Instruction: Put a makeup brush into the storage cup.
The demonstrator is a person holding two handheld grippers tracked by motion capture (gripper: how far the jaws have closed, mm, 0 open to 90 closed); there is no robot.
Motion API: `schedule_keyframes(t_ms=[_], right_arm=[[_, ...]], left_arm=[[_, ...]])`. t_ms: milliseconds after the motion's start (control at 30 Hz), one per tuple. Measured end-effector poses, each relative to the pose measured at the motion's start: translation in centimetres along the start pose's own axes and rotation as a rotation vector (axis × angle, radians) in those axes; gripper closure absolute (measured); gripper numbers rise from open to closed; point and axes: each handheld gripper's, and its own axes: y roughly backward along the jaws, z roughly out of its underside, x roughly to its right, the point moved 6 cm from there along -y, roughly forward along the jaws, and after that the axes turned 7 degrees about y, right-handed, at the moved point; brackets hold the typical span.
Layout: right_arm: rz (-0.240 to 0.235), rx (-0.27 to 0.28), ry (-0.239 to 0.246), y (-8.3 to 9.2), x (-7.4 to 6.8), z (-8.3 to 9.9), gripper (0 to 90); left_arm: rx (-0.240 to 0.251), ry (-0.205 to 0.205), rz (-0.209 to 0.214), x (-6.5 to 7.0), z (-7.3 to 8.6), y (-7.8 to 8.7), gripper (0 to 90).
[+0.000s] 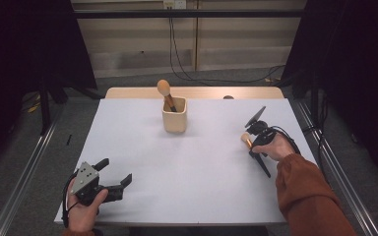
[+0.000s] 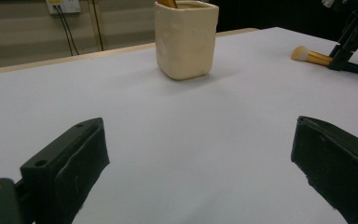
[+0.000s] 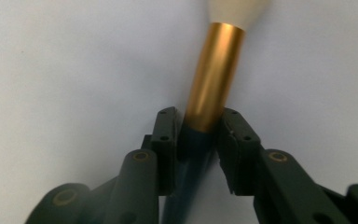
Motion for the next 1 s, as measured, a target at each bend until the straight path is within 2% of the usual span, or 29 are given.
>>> schedule_keyframes(t_ms=[67,467,1000], right_arm=[[0.003,0.001,-0.005,0.0,0.11,0.01,74.8],[-0.013,0.004,-0.016,0.11,0.23,0.07,75.1],[-0.035,0.06,-0.048,0.61,0.81,0.57,75.1]], left_arm=[[-0.002,0.0,0.0,0.02,0.02,0.0,3.6],[-0.002,0.001,0.001,0.01,0.02,0.0,3.6],[-0.002,0.001,-0.001,0.01,0.02,0.0,3.6]])
